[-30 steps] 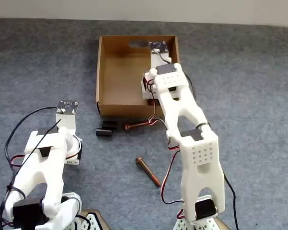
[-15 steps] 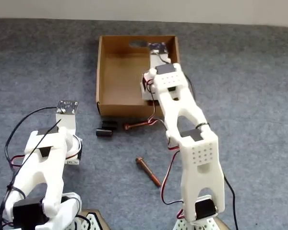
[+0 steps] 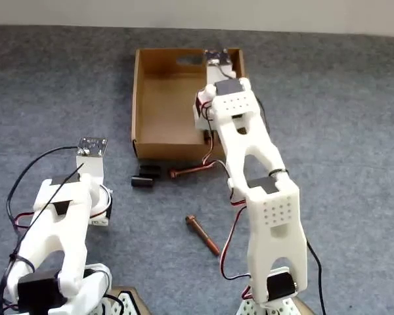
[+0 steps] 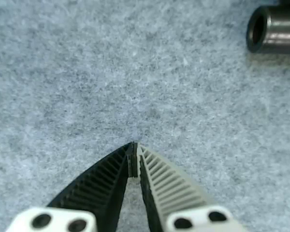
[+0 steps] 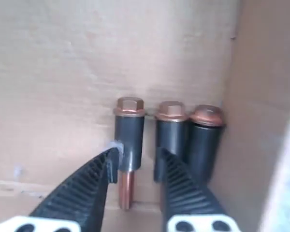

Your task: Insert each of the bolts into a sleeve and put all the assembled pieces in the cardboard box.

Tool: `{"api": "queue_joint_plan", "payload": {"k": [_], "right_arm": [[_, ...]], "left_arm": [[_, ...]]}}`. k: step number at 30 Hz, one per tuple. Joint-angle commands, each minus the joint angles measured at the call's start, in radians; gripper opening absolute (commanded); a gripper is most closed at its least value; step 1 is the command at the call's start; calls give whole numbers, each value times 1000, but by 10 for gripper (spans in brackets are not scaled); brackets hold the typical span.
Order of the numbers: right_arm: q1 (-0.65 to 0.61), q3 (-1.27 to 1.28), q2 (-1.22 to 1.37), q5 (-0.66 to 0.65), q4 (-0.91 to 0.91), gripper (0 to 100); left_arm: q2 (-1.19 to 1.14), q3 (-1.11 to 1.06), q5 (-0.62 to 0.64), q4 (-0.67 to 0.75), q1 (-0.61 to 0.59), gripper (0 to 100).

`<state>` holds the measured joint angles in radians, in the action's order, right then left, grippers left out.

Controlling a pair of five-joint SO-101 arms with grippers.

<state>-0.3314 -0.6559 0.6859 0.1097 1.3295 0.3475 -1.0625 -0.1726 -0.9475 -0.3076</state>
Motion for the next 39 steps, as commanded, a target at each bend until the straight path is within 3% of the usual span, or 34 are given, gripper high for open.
{"api": "queue_joint_plan", "payload": {"k": [1, 17, 26, 30, 39], "right_arm": [[-1, -117, -114, 5, 76, 19], [-25, -297, -285, -43, 437, 20], [-217, 119, -654, -150, 429, 20], [-315, 404, -832, -215, 321, 20], [-421, 1006, -918, -273, -151, 61]], "left_arm": [[-2, 1, 9, 9, -21, 8], [-2, 1, 9, 11, -24, 8], [-2, 1, 9, 9, -25, 8], [-1, 1, 9, 9, -39, 8], [4, 28, 135, 14, -285, 8]]}}
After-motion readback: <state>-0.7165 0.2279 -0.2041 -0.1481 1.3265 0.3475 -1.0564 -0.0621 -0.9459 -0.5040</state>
